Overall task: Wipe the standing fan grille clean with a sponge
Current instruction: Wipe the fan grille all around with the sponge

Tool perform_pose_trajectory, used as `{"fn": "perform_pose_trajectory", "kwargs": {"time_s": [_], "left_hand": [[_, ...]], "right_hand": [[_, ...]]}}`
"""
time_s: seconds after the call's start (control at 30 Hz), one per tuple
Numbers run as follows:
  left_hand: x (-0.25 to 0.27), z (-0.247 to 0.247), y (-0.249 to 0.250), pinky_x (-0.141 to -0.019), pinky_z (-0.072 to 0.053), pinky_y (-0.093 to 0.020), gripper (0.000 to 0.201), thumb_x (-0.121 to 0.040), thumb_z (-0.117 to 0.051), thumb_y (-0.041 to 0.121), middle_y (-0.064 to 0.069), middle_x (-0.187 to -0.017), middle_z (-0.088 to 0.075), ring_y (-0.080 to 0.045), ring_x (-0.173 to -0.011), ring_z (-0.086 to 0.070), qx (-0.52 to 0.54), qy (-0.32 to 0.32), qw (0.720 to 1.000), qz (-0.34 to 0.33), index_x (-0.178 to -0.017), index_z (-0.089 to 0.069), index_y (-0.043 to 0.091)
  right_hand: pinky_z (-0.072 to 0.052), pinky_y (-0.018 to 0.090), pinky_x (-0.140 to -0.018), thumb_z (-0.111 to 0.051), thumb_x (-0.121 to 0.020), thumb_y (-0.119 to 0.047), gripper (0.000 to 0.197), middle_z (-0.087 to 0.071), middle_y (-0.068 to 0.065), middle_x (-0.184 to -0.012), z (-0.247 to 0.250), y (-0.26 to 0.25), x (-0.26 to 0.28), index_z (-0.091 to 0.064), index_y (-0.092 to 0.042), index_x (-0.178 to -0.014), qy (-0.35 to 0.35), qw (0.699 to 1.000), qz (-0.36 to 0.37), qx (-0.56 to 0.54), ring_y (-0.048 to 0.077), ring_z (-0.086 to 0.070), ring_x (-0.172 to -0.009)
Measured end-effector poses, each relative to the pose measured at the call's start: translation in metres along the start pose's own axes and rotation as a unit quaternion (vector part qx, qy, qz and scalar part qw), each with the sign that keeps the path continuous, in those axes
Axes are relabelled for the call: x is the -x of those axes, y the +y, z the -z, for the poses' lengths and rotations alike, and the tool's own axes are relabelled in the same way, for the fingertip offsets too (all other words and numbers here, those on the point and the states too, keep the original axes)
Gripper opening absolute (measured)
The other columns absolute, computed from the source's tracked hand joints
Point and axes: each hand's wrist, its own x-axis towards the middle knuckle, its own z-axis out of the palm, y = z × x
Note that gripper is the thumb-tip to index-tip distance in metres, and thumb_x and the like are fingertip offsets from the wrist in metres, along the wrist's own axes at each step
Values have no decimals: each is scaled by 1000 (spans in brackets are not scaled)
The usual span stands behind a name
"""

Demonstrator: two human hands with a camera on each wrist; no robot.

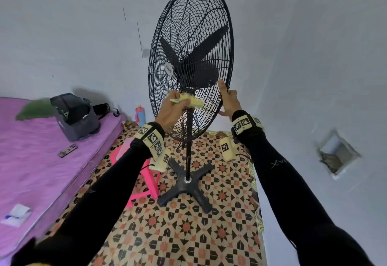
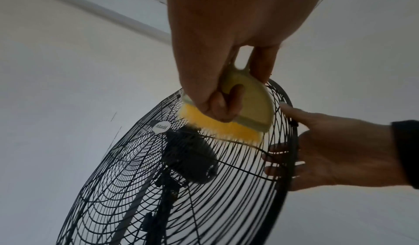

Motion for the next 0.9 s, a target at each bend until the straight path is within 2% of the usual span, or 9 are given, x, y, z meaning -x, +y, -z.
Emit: {"fn": "perform_pose_trajectory", "kwargs": {"time_s": [0.13, 0.2, 0.3, 0.37, 0.43, 0.53, 0.7, 0.8, 0.9], "left_hand": [[9, -24, -1, -61, -41, -22, 23, -107, -54, 17, 0, -78, -51, -17, -68, -45, 22, -109, 994, -11, -90, -39, 20], [6, -29, -1, -61, -40, -23, 24, -106, -56, 15, 0, -81, -51, -16, -69, -44, 6, -92, 996, -18, -89, -39, 21], [-2, -19, 3, -58, -40, -18, 27, -104, -53, 4, 1, -83, -53, -9, -65, -48, 27, -2, 1000, -13, -87, -39, 19], [-5, -10, 2, -55, -40, -17, 27, -105, -54, 4, 3, -81, -57, -11, -65, -48, 38, 34, 999, -9, -88, -38, 19], [-3, -15, 5, -54, -41, -15, 27, -106, -52, 6, 7, -73, -58, -11, -62, -48, 52, -6, 999, -3, -87, -37, 18], [1, -32, 3, -60, -43, -19, 26, -108, -51, 11, 1, -77, -52, -15, -66, -47, 11, -81, 997, -8, -88, -37, 18], [-17, -11, -5, -59, -38, -27, 28, -102, -57, 5, -1, -82, -55, -14, -64, -46, 15, 64, 998, 21, -87, -38, 20], [-18, -8, -7, -54, -41, -22, 29, -102, -54, 1, 2, -69, -52, -15, -61, -48, 79, 32, 996, 37, -85, -38, 18], [-17, -22, -8, -50, -40, -17, 31, -102, -49, -2, 8, -65, -56, -11, -57, -51, 70, -23, 997, 21, -85, -35, 18]], "right_hand": [[-54, 49, -95, -41, -84, -85, 82, -54, 3, -106, 0, 0, -1, -39, -14, -125, 5, 1000, 12, 27, 26, -58, -105], [-56, 50, -94, -44, -82, -86, 83, -53, 3, -107, 1, 0, -2, -39, -15, -125, -7, 1000, 7, 19, 27, -57, -107], [-57, 54, -93, -47, -80, -86, 85, -50, 2, -108, 6, -2, -2, -37, -14, -126, -24, 1000, -1, 1, 27, -55, -110], [-57, 53, -92, -47, -80, -86, 86, -48, 1, -107, 7, -1, -3, -37, -14, -125, -24, 1000, -3, -1, 28, -54, -111], [-58, 53, -90, -46, -79, -87, 87, -49, 2, -108, 6, 1, -3, -36, -14, -125, -25, 1000, -1, 4, 29, -55, -111], [-58, 54, -89, -44, -77, -90, 90, -53, 4, -107, 7, 1, -4, -37, -14, -125, -19, 1000, 4, 19, 30, -59, -107], [-57, 55, -92, -46, -77, -89, 87, -49, 2, -106, 14, 2, -6, -37, -16, -123, -32, 999, -2, 8, 31, -56, -114], [-57, 55, -92, -45, -79, -87, 83, -48, 3, -106, 12, 5, -8, -37, -16, -122, -31, 999, 5, 12, 30, -56, -110], [-58, 54, -91, -45, -83, -84, 79, -49, 3, -109, 11, 4, -10, -36, -16, -122, -29, 999, 13, 14, 30, -57, -110]]}}
